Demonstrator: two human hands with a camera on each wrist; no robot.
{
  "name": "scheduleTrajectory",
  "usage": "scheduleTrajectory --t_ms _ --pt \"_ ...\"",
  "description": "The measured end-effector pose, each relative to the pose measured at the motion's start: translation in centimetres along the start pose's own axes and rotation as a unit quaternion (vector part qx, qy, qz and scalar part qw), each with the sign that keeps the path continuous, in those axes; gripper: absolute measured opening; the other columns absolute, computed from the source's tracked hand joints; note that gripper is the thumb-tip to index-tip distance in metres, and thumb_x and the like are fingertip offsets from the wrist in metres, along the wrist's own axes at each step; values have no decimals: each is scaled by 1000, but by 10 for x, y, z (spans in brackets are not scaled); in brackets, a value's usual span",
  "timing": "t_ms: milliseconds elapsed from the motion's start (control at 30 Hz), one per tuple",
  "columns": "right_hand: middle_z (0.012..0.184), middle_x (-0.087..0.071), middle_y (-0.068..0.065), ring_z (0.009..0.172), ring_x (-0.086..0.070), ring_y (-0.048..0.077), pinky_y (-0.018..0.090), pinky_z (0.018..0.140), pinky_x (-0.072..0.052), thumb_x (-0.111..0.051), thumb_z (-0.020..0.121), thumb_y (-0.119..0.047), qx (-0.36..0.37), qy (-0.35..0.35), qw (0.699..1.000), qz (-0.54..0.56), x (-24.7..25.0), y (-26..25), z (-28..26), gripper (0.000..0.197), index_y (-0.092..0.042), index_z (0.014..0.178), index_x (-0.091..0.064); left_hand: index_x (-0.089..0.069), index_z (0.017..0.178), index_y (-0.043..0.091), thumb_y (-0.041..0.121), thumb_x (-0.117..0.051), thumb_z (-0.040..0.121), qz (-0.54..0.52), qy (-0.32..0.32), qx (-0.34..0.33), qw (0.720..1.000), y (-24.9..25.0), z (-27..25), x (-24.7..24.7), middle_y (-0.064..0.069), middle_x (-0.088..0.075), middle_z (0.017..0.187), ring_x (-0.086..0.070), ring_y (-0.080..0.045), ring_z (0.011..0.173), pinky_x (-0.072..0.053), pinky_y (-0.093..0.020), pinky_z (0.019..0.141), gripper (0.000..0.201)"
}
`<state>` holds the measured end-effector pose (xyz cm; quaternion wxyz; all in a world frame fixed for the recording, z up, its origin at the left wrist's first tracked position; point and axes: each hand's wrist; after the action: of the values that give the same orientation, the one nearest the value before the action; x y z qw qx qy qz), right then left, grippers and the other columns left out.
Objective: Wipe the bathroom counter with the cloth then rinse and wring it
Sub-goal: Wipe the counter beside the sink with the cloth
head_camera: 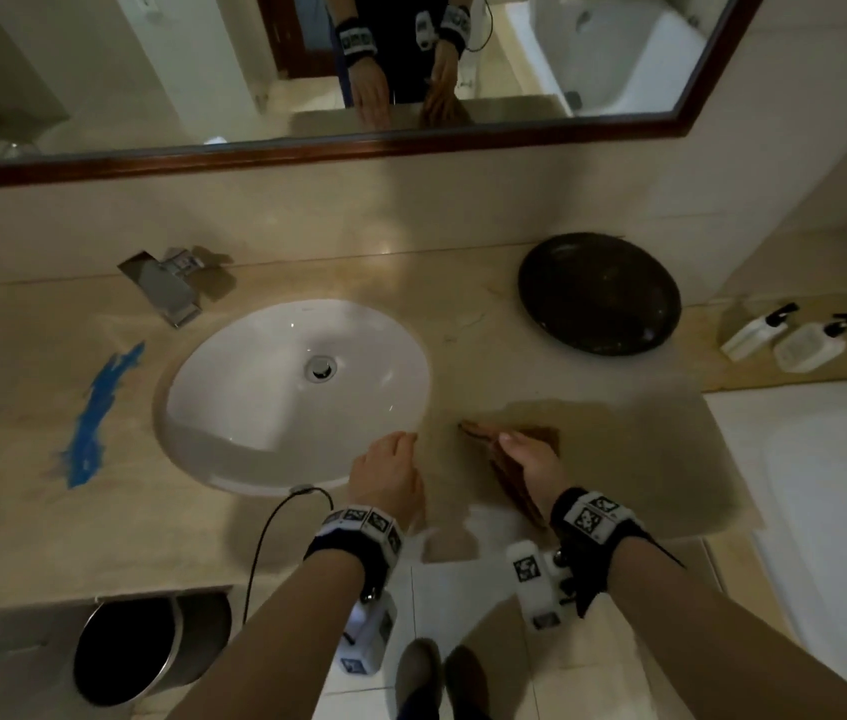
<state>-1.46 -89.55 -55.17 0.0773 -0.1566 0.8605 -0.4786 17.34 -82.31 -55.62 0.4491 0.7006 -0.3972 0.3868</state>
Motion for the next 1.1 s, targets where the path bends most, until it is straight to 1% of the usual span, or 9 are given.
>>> scheduleTrajectory --t_ms 100,233,367,467,567,667,800,933,1100 --pt "125 -61 18 112 -58 35 48 102 -44 -45 98 -39 -144 -53 976 155 10 -11 6 48 -2 126 -59 -25 148 16 16 -49 93 -64 -30 -42 997 8 20 14 -7 -32 150 -44 -27 129 -40 -40 105 60" --pt "121 -60 26 101 -60 39 51 94 -46 -37 98 -40 -197 -57 947 248 6 -24 2 52 -1 126 -59 -18 151 23 10 -51 92 -70 -51 -78 993 15 33 26 -7 -21 155 -40 -30 133 -39 -43 107 69" --pt "131 -54 28 110 -55 41 53 102 -41 -42 96 -40 -213 -36 946 241 0 -31 -1 55 2 129 -55 -38 142 20 7 -49 91 -54 -70 -82 993 16 38 27 -8 -27 152 -40 -29 133 -36 -42 109 54" --pt "133 -52 28 107 -56 41 50 94 -45 -38 98 -40 -213 -16 948 235 1 -35 0 54 0 131 -54 -61 114 7 9 -51 89 -79 -41 -85 992 15 40 29 -14 -55 124 -55 -33 110 -43 -35 92 27" --pt "123 -61 22 106 -59 40 50 89 -47 -32 98 -52 -207 -21 941 267 5 -33 0 57 -11 126 -60 -66 90 8 17 -55 86 -166 -53 -20 985 13 36 39 -15 -65 89 -61 -32 85 -43 -30 69 15" --pt "119 -65 17 110 -59 38 54 91 -47 -54 86 -60 -227 -77 943 229 11 -34 -10 56 -14 116 -64 -66 79 13 21 -57 83 -293 -63 35 953 10 30 44 -7 -63 74 -60 -26 74 -47 -31 66 13" --pt "121 -61 20 110 -58 38 60 98 -43 -80 72 -18 -230 -89 969 29 17 -34 -9 69 -4 133 -51 -68 97 14 18 -54 89 -367 -98 81 922 10 23 44 -11 -68 87 -68 -27 79 -60 -39 70 16" --pt "128 -56 19 111 -56 36 51 86 -53 -69 85 -4 -179 10 978 -104 12 -25 5 57 -7 137 -45 -63 111 16 14 -51 94 -343 -121 101 926 6 23 33 -15 -67 95 -68 -32 80 -60 -42 64 21" --pt "117 -62 16 110 -57 34 34 81 -44 -64 91 -16 -126 33 955 -268 8 -23 22 36 -3 123 -58 -66 97 15 27 -55 92 -175 -71 50 981 -2 48 26 -11 -70 91 -65 -31 85 -54 -37 76 17"
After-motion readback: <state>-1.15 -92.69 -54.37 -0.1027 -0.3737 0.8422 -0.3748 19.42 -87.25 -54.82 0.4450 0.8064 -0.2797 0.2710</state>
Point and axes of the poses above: each hand's wrist, its own z-axis towards the middle knuckle, its own x-axis out of the back of the hand, y = z × x
